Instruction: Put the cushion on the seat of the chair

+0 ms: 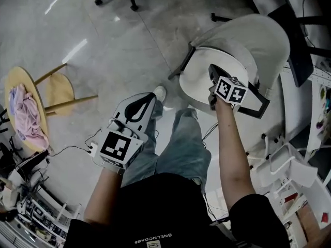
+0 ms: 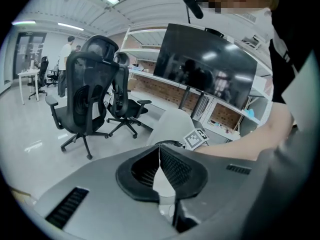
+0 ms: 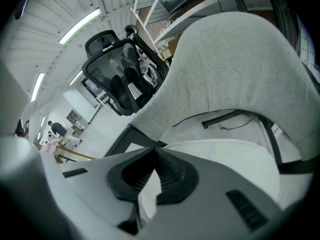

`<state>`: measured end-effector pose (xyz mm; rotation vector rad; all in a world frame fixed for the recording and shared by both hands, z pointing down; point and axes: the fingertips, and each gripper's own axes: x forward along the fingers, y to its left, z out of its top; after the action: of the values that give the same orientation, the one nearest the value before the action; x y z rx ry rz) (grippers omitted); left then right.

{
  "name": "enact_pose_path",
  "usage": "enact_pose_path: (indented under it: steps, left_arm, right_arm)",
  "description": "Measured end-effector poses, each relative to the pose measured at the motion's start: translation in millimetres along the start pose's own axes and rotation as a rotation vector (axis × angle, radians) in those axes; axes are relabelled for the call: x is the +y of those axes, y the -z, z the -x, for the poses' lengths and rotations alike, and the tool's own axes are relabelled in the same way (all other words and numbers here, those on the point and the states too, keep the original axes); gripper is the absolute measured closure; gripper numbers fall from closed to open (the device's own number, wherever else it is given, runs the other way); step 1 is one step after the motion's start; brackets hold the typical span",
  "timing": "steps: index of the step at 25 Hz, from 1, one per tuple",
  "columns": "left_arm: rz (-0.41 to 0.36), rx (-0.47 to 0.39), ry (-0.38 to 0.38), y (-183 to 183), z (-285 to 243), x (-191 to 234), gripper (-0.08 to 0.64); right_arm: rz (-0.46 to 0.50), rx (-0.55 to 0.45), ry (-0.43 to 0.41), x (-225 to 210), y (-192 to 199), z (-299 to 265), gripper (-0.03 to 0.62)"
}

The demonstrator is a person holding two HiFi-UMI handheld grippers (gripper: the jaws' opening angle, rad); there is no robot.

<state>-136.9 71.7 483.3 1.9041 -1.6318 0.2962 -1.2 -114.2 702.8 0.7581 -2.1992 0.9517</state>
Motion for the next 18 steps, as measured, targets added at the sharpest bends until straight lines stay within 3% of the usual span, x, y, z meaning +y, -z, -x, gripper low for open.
enact_pose_path:
  steps: [9,18]
  left_arm:
    - [-0.113,-0.006,0.125,-32,-24,-25,0.549]
    - [-0.167,-0.004,0.282,-71,-56,-64,0.549]
  right_arm:
    - [-0.011,-0.145,-0.003,23,-37,73,0.583]
    - [-0.052,-0.304,0.035,37,-69,162,0.583]
